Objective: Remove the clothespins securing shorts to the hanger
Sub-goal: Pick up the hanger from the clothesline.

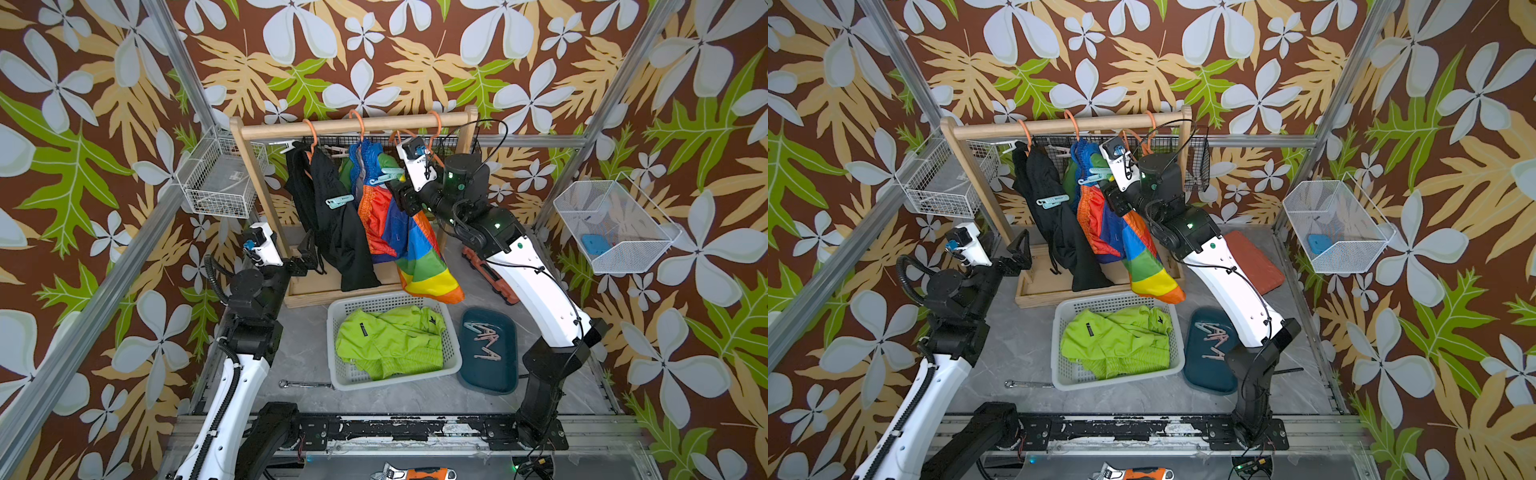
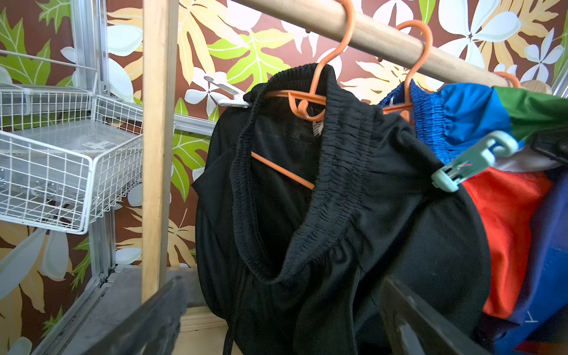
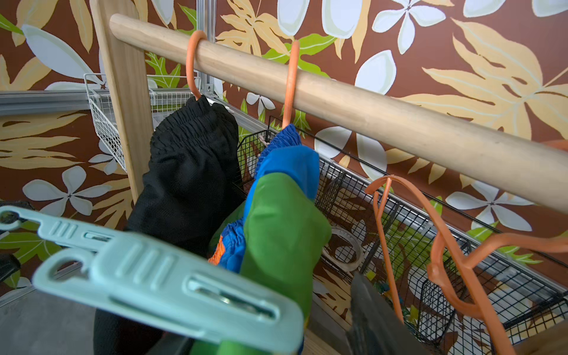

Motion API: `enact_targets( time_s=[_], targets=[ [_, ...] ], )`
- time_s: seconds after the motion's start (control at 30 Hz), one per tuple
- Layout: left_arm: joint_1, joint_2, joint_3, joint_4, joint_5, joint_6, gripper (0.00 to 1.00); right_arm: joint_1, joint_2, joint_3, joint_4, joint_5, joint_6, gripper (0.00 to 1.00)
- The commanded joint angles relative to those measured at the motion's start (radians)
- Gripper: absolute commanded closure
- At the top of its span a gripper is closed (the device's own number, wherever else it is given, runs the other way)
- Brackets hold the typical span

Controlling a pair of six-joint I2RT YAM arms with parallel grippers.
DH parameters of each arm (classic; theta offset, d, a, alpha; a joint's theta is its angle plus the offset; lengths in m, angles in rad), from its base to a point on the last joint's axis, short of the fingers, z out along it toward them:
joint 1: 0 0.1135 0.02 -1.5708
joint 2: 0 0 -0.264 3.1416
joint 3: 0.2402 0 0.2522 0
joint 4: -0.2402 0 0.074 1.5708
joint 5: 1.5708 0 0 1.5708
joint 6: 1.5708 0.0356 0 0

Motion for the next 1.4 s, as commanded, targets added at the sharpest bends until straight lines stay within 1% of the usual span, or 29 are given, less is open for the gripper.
enact_targets(
  time_s=[0.0,0.13,0.33,0.47,0.6,0.8,0.9,1.17,1.37],
  targets=[
    [0.001,-0.002,-0.001,0.025,-0.006,0.006,0.00,0.001,-0.026,-0.014,0.094,0.035,-0.005,1.00],
    [0.002,-0.006,-0.001,0.024,-0.012,0.011,0.00,0.001,-0.058,-0.033,0.132,0.047,-0.017,1.00],
    [0.002,-0.004,-0.001,0.024,-0.015,0.014,0.00,0.001,-0.109,-0.066,0.195,0.030,-0.027,1.00],
    [0.002,-0.001,-0.001,0.022,-0.020,0.017,0.00,0.001,-0.125,-0.057,0.178,0.028,-0.029,1.00],
    [0.002,-0.002,0.001,0.017,-0.024,0.021,0.00,0.001,-0.162,-0.083,0.135,0.017,-0.027,1.00],
    [0.002,0.003,0.005,0.014,-0.023,0.025,0.00,0.001,-0.309,-0.258,0.101,-0.014,-0.010,1.00],
    [0.002,0.008,0.006,0.011,-0.019,0.026,0.00,0.001,-0.389,-0.317,0.070,-0.034,0.003,1.00],
    [0.002,0.022,0.009,0.008,-0.021,0.034,0.00,0.001,-0.594,-0.381,-0.080,-0.053,0.013,1.00],
    [0.002,0.031,0.013,0.000,-0.039,0.051,0.00,0.001,-0.705,-0.353,-0.203,-0.087,0.040,1.00]
  ],
)
